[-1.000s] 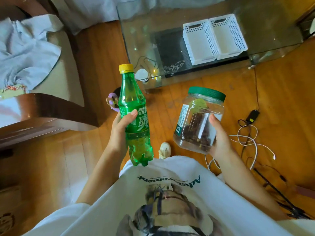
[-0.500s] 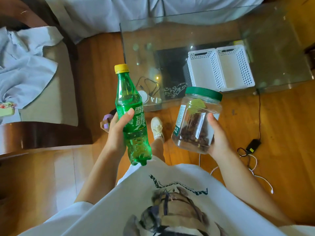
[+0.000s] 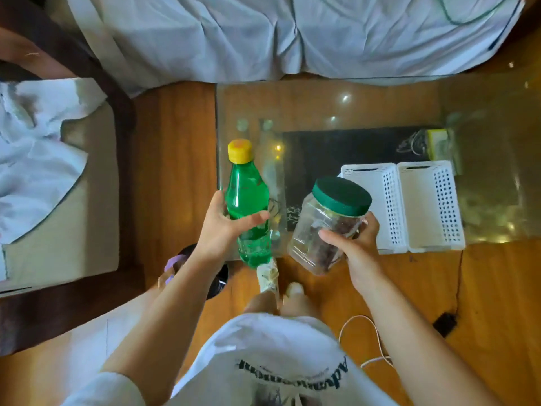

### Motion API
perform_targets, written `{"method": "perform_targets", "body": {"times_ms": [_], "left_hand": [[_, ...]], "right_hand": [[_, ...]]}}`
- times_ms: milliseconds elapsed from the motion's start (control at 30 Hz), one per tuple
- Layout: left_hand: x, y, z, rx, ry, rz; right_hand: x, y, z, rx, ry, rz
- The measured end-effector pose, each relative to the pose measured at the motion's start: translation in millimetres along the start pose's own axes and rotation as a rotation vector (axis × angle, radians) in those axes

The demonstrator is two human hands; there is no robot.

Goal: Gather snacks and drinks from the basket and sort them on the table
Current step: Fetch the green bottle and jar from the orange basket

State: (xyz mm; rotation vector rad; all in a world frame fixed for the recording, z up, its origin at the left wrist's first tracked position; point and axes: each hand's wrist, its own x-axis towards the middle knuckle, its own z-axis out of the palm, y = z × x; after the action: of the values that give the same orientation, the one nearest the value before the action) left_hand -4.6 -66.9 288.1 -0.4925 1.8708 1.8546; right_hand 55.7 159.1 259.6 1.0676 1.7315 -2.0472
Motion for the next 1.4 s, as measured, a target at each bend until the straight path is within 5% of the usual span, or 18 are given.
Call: {"method": "perform_targets", "body": {"times_ms": [167, 400, 767, 933, 1100, 1400], "left_hand": [[91.4, -15.7, 20.7, 0.155, 0.095, -0.025], [184.3, -59.3, 43.2, 0.268, 0.26, -0.039], [211.2, -114.2, 45.7, 0.122, 0.168, -0.103], [204.6, -122.8, 50.6, 0.172, 0.06, 0.004], [201.8, -126.2, 64.3, 0.095, 0.108, -0.078], [115.2, -110.3, 55.2, -0.238, 0.324, -0.561]], "right_hand": [[94.3, -4.2, 26.4, -0.177, 0.147, -0.028], [193.6, 13.4, 57.1, -0.077, 0.331, -0.063], [229.3, 66.4, 69.9, -0.092, 0.363, -0.032], [222.9, 83.3, 66.7, -0.218, 0.372, 0.101], [218.1, 85.5, 53.6, -0.312, 0.242, 0.259], [152.0, 41.7, -1.6, -0.447, -0.14, 0.538]]}}
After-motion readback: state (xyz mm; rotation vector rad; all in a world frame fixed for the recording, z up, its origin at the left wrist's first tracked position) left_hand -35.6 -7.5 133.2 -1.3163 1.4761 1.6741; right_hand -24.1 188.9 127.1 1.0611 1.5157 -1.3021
